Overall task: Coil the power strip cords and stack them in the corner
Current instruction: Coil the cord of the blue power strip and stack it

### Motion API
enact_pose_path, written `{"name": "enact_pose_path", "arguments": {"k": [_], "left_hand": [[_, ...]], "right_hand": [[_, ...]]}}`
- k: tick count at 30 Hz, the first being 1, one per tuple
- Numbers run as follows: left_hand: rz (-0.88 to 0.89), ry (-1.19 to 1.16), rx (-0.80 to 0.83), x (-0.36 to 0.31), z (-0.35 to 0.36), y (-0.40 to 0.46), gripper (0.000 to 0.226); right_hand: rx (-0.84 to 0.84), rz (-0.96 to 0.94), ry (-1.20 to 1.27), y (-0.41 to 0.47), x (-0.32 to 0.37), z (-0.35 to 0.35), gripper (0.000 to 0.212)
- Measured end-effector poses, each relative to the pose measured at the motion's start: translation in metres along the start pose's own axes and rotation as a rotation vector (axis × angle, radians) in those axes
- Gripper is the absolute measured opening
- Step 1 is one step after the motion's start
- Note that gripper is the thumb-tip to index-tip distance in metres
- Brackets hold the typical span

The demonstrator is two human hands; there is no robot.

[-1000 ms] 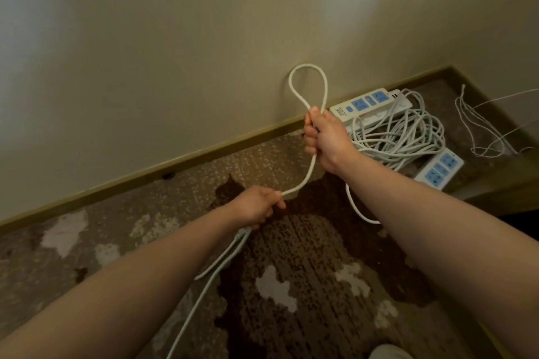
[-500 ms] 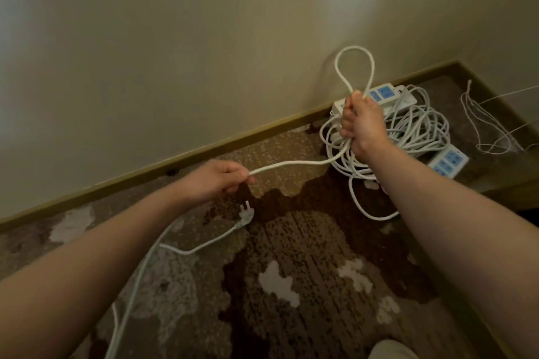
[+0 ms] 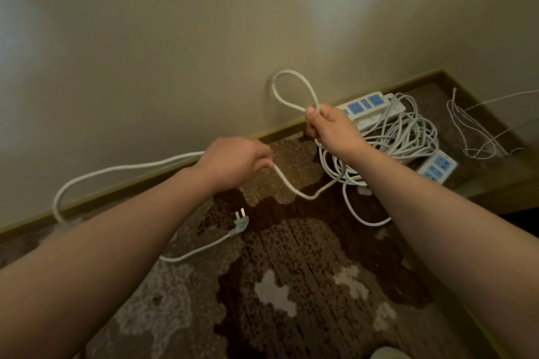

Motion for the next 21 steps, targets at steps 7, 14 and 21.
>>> {"name": "enact_pose_path", "arguments": {"k": [7,14,21], "left_hand": [[-0.209,0.051,-0.141,0.005,-0.014,0.027,0.031],[-0.307,-0.360,-0.198,0.005,-0.020,0.042,0.025],[-0.265,-0.284,-0.087,0.025,-0.019,0.044,0.020]], "right_hand": [[0.191,0.144,0.162,-0.002,-0.005,0.030,0.030],[0.191,0.107,0.163,0.000,-0.009,0.037,0.041],[0.017,0.179,0.185,0.003,-0.032,0.011,0.035]]}}
Point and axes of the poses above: each hand's wrist, its own y-axis towards the middle knuckle, its own z-axis out of the palm, x = y × z, the point moved 9 cm from there along y, towards the middle knuckle
